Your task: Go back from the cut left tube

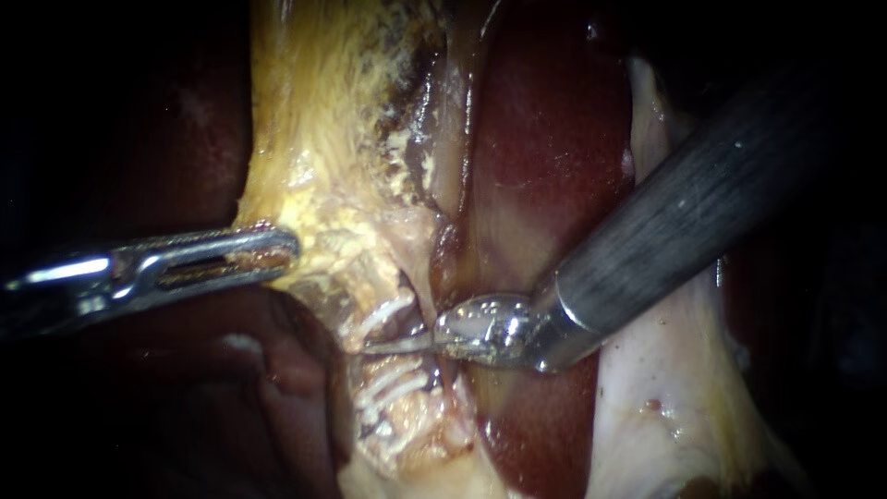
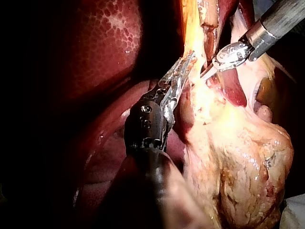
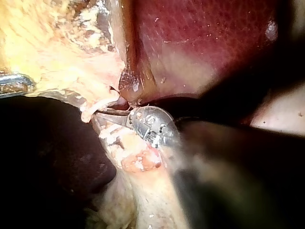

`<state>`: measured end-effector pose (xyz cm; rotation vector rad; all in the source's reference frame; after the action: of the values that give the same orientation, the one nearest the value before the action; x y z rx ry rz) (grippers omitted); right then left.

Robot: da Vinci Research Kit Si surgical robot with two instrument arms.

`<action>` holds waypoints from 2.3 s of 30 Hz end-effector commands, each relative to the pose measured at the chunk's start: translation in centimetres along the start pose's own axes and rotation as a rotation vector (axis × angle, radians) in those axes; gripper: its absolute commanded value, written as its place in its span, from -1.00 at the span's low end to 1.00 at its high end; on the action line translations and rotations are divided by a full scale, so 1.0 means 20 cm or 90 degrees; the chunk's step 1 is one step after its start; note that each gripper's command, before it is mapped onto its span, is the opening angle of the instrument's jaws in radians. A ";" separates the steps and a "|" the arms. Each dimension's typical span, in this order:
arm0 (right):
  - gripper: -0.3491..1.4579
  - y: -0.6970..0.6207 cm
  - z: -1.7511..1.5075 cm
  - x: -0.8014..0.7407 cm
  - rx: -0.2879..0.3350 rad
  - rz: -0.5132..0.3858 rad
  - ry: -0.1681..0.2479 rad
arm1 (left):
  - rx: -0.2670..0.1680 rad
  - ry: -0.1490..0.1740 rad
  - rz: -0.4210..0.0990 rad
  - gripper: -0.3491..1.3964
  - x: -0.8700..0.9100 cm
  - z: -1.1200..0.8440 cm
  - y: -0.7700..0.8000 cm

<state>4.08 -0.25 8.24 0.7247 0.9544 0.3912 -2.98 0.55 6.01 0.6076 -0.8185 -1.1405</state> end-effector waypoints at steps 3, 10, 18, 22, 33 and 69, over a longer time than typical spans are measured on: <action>-1.00 0.000 0.000 0.000 0.000 0.000 0.000 | 0.000 0.000 0.000 -1.00 0.000 0.000 0.000; -0.59 -0.001 -0.001 0.000 0.001 -0.001 -0.002 | 0.001 0.000 0.000 -1.00 0.000 0.000 0.000; 0.19 -0.002 -0.002 0.000 -0.020 0.000 0.003 | -0.001 0.000 0.000 -1.00 0.000 -0.001 0.000; 0.32 -0.002 -0.003 0.000 -0.026 0.000 0.004 | 0.000 0.000 0.000 -1.00 0.000 -0.001 0.001; 0.48 -0.003 -0.004 0.000 -0.034 0.000 0.006 | -0.002 -0.001 0.000 -1.00 0.000 -0.001 0.001; 0.97 -0.011 -0.094 0.018 -0.116 -0.296 0.034 | -0.008 -0.003 0.002 -1.00 -0.001 -0.001 0.009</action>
<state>2.65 0.56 7.14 0.3059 1.0892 0.0871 -2.87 0.64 6.13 0.5925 -0.8151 -1.1443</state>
